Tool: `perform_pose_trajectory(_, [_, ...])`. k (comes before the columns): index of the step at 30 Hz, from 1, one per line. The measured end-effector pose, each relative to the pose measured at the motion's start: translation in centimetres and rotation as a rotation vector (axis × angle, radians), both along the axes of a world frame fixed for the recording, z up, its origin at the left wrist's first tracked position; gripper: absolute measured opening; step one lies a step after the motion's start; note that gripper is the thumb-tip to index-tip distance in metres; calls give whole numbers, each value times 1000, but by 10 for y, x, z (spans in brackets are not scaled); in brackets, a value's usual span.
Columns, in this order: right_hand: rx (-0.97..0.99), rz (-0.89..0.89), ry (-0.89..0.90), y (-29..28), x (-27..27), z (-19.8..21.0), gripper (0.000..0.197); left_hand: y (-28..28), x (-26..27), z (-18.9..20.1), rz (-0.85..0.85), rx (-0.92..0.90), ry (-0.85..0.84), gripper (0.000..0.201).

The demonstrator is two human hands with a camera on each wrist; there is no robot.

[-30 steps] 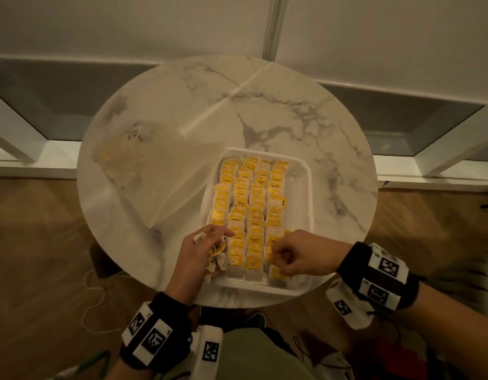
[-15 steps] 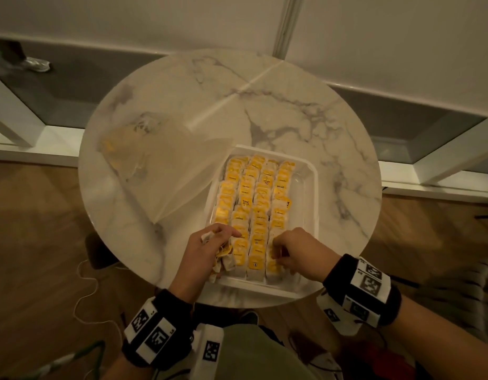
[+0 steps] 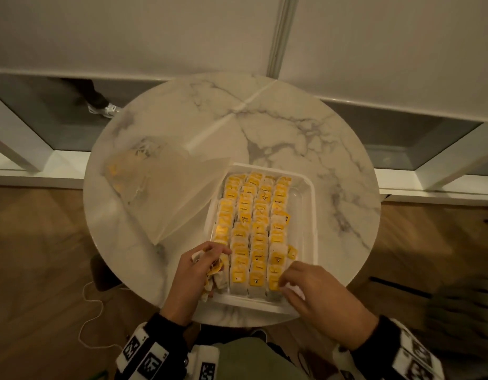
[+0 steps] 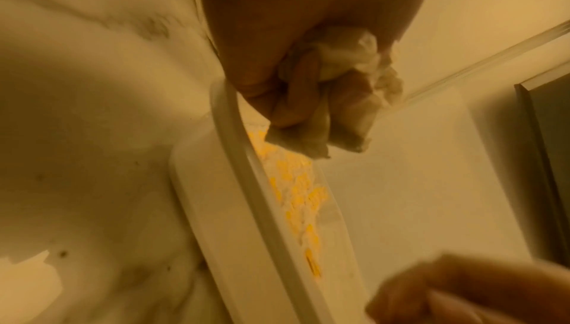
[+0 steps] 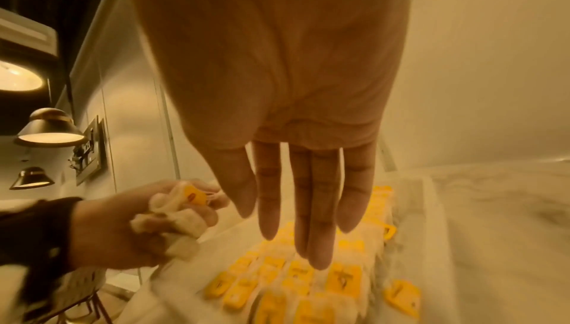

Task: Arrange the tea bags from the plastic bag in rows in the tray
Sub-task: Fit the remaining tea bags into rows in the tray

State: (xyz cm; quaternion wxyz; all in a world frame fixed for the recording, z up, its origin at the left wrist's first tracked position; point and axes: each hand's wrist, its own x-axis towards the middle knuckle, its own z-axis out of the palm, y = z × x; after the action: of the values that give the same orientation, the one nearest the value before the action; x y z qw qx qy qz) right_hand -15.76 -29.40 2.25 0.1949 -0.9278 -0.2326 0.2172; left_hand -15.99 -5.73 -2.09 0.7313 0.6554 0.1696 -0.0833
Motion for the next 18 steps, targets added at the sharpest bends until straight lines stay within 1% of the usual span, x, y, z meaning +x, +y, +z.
perform_pose_trajectory(2, [-22, 30, 83, 5, -16, -8, 39, 8, 1, -1, 57, -19, 28, 26])
perform_pose_trajectory(4, [-85, 31, 128, 7, -24, -19, 63, 13, 2, 1, 88, -44, 59, 25])
perform_pose_trajectory(5, [-99, 18, 151, 6, -26, -27, 77, 13, 2, 2, 87, -56, 76, 23])
perform_pose_trajectory(6, [-95, -5, 170, 4, -27, -33, 86, 12, 1, 3, 79, -62, 99, 23])
perform_pose_trajectory(7, [-74, -28, 180, 2, -29, -40, 91, 11, 0, 2, 66, -56, 120, 23])
perform_pose_trajectory(10, [-34, -74, 134, -2, -33, -50, 98, 7, -4, -4, 11, 6, 144, 25])
perform_pose_trajectory(12, [-68, -63, 117, 0, -34, -50, 105, 4, -5, -6, -8, 48, 134, 26])
perform_pose_trajectory(14, [-102, -40, 149, 3, -36, -49, 108, 2, -6, -7, -24, 66, 136, 25])
perform_pose_trajectory(16, [-84, -79, 142, 2, -38, -51, 105, -2, -6, -5, -42, 65, 139, 25])
perform_pose_trajectory(18, [-70, -155, 68, -1, -39, -55, 87, -3, -7, -5, -53, 69, 138, 26])
